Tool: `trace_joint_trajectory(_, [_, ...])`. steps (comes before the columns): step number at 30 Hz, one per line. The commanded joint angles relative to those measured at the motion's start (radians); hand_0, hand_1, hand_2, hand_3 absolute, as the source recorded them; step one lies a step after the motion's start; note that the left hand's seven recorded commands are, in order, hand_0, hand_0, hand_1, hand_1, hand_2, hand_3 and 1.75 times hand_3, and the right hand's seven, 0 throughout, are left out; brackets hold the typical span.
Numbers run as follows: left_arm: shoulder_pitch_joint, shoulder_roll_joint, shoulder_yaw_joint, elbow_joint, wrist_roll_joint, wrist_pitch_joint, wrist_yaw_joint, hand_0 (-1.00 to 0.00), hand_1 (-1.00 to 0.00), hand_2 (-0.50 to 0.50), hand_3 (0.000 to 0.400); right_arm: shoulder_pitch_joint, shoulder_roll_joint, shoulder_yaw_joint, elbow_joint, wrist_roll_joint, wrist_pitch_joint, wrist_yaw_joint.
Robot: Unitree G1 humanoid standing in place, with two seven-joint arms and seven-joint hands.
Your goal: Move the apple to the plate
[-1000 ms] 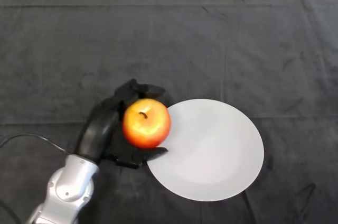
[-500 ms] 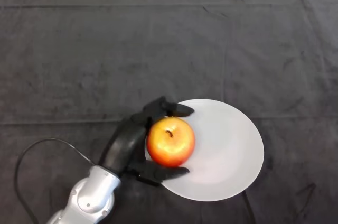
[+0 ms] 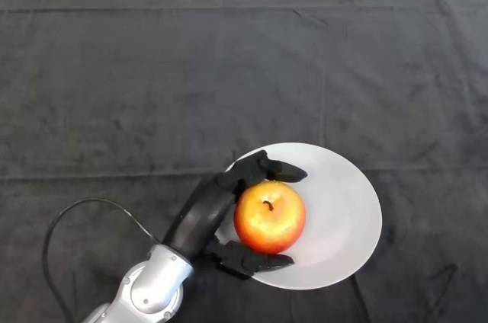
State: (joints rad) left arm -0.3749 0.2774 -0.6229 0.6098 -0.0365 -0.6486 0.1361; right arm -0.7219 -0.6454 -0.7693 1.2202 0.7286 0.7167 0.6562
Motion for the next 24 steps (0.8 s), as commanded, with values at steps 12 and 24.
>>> trace_joint_trajectory(12, [-0.036, 0.028, -0.037, 0.058, 0.0, -0.011, 0.016, 0.0, 0.0, 0.0, 0.0, -0.006, -0.014, -0.0146, -0.019, 0.0219, -0.003, -0.0058])
trace_joint_trajectory(24, [-0.04, 0.034, -0.039, 0.058, 0.01, -0.003, 0.032, 0.0, 0.0, 0.0, 0.0, -0.006, -0.014, -0.0144, -0.018, 0.0218, -0.003, -0.0053])
